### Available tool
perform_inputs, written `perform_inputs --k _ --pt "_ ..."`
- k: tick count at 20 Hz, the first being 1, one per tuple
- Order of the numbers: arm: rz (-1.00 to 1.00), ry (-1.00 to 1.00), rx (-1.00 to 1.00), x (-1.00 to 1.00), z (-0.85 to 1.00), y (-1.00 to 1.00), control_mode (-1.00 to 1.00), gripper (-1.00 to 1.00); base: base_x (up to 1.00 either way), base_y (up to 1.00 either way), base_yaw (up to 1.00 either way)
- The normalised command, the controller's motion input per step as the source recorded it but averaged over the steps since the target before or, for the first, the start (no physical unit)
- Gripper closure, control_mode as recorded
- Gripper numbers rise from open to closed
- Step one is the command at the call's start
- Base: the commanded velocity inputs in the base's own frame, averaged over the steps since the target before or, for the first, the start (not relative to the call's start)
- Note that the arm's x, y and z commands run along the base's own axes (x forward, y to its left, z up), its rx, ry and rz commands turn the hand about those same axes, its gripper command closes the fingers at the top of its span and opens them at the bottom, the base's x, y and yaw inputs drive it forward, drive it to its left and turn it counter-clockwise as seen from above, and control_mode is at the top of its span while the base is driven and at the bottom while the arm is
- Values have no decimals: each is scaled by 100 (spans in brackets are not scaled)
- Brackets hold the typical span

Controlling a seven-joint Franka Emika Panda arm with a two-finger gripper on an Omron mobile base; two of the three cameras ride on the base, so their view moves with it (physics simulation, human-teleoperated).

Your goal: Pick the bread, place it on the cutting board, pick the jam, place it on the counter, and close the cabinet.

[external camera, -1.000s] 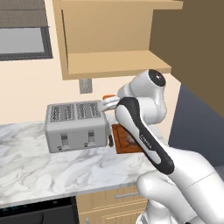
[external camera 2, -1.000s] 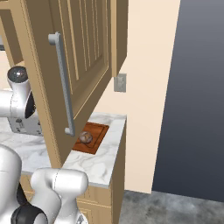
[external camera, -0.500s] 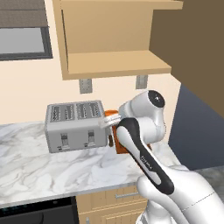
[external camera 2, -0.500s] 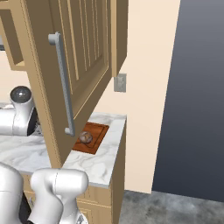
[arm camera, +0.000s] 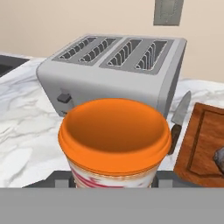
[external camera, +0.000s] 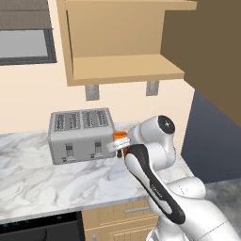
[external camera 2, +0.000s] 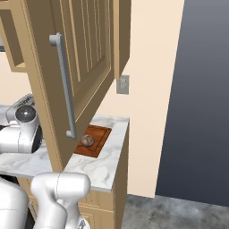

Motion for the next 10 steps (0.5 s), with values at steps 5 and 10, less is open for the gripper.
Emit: perform_inputs --k 5,10 --pt "0 9 0 2 -31 7 -100 100 0 0 0" --pt "0 16 0 9 -26 17 -100 100 0 0 0"
